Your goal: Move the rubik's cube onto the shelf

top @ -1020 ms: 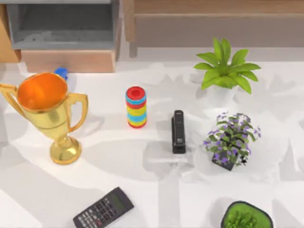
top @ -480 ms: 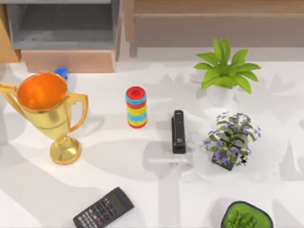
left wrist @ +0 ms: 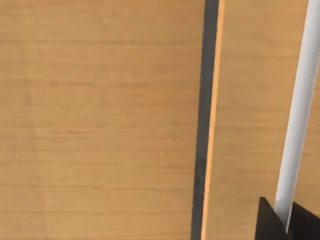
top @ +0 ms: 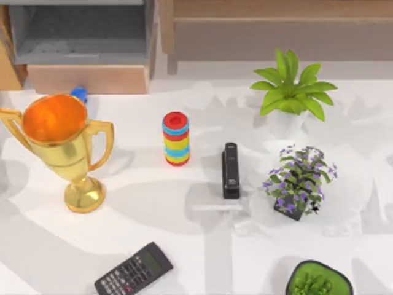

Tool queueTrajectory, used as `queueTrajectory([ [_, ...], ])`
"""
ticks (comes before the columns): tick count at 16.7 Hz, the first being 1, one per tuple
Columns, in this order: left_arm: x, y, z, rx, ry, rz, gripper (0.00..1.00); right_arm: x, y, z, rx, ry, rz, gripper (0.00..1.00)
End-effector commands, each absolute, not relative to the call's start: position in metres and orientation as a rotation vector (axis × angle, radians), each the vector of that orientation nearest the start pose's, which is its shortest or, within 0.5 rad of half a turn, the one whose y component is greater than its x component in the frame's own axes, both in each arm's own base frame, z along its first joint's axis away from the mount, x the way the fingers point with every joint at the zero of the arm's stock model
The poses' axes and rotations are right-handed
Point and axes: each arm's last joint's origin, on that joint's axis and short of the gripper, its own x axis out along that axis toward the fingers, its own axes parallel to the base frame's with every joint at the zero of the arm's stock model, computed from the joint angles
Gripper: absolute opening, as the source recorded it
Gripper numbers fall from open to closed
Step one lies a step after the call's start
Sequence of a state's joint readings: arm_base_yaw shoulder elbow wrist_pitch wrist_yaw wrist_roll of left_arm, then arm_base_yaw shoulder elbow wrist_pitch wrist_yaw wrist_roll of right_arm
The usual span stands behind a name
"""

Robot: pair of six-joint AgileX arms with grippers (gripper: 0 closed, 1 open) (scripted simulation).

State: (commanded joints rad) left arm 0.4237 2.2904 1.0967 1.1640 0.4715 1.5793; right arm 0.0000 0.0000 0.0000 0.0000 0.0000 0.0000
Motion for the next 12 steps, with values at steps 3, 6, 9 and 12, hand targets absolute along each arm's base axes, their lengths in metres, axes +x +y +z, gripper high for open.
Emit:
queueTrajectory([
  [3, 0.378, 0.172, 0.088, 1.555, 0.006, -0.035, 0.0, 0.106, -0.001, 0.16, 0.0, 0.0, 0.0, 1.0],
  [6, 0.368, 0.173, 0.09, 1.558, 0.001, -0.027, 0.0, 0.106, -0.001, 0.16, 0.0, 0.0, 0.0, 1.0],
  [9, 0.37, 0.172, 0.088, 1.556, 0.004, -0.033, 0.0, 0.106, -0.001, 0.16, 0.0, 0.0, 0.0, 1.0],
  [12, 0.358, 0.175, 0.089, 1.557, 0.005, -0.026, 0.0, 0.106, -0.001, 0.16, 0.0, 0.0, 0.0, 1.0],
])
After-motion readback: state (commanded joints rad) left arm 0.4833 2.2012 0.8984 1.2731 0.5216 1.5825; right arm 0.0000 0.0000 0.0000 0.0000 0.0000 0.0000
